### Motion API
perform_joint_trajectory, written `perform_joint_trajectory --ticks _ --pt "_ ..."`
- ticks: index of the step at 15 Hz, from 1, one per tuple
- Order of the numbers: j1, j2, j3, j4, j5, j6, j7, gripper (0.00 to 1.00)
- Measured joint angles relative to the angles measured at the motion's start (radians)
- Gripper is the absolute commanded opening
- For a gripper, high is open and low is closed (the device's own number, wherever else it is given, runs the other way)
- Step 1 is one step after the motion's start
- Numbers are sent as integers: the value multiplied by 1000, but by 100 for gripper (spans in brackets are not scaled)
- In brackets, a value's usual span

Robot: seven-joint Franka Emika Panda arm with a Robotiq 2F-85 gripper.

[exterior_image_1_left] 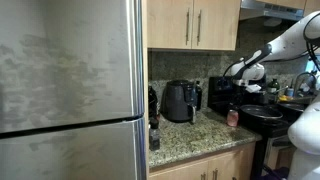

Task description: Open the top right cabinet door

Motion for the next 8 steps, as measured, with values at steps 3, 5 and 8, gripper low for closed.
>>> perform_joint_trajectory --ticks 3,5,8 --pt "-10 -4 14 0 -4 0 0 100" --pt "-32 -46 54 -2 -105 -10 55 100" --pt "-65 -210 146 -40 -316 -23 187 100"
